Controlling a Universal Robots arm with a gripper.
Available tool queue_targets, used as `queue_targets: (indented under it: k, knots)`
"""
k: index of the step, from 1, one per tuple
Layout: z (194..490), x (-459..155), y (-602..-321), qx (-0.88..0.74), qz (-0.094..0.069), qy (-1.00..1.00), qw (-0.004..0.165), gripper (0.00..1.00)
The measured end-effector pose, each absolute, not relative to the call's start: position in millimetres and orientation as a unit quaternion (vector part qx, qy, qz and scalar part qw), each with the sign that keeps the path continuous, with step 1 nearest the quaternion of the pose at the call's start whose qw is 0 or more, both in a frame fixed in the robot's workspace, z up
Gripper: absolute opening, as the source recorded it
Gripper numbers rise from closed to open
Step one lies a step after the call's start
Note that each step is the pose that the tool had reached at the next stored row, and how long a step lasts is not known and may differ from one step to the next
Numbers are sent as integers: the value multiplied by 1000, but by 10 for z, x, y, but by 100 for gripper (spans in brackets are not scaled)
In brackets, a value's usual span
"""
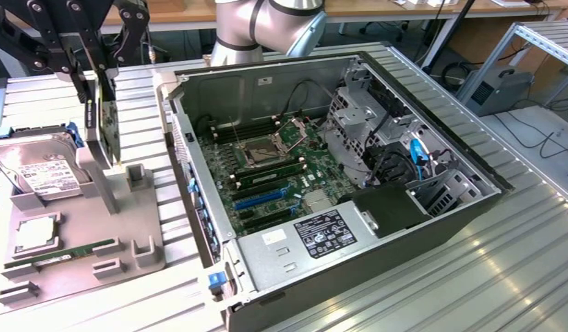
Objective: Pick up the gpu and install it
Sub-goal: 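Pick up the gpu and move the gpu toward the slot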
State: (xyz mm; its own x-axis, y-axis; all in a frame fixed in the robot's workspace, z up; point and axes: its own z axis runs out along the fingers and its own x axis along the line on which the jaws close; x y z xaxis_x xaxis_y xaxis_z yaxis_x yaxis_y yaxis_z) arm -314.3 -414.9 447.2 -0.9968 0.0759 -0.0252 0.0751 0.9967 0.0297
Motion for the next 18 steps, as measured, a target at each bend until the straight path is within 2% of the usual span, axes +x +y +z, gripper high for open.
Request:
queue_targets:
  k: [18]
  knots:
    - [4471,-3098,-4187,38,14,999,13,27]
